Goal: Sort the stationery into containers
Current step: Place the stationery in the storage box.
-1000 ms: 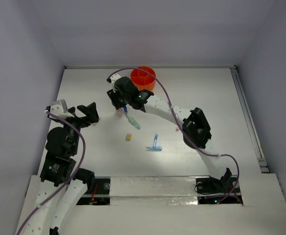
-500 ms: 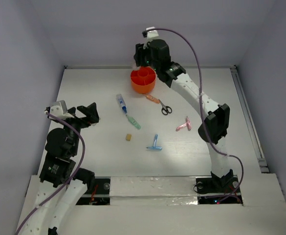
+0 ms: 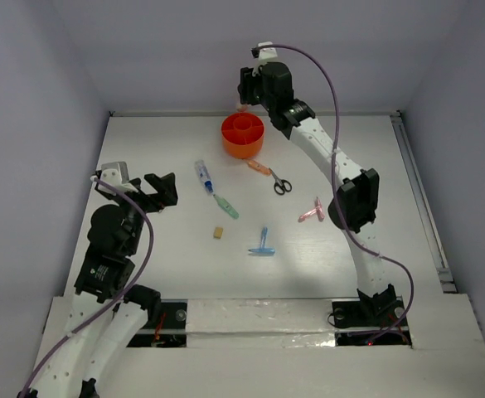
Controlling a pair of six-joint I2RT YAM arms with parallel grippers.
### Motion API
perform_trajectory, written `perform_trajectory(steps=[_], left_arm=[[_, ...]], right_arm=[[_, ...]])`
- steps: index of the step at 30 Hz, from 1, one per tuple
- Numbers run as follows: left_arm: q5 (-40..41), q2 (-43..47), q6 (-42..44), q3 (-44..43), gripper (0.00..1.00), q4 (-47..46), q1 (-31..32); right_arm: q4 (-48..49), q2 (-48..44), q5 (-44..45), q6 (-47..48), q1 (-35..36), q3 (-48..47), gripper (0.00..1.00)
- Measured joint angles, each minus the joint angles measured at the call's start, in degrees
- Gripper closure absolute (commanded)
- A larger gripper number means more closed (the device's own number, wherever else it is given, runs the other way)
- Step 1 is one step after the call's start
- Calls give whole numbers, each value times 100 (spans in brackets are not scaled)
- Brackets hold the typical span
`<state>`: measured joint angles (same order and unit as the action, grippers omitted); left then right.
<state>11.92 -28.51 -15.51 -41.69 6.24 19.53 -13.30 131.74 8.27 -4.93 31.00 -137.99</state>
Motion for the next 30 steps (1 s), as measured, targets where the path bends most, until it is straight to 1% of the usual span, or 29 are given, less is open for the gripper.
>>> perform_trajectory(steps=[10, 20, 25, 28, 29, 30], left_arm=[[-144, -83, 22, 0, 1, -26, 0], [-144, -94, 22, 0, 1, -42, 0], [-142, -94, 22, 0, 1, -42, -4], [-142, -94, 22, 0, 1, -42, -4], [-142, -94, 22, 0, 1, -42, -4], [-142, -94, 22, 0, 1, -42, -4]], right_arm=[[92, 4, -192, -11, -28, 555, 92], [101, 81, -214, -13, -28, 686, 91], [144, 81, -225, -26, -28, 955, 89], [140, 85, -236, -48, -28, 1088, 75], [140, 85, -247, -50, -28, 1110, 60], [144, 85, -254, -52, -28, 1110, 50]])
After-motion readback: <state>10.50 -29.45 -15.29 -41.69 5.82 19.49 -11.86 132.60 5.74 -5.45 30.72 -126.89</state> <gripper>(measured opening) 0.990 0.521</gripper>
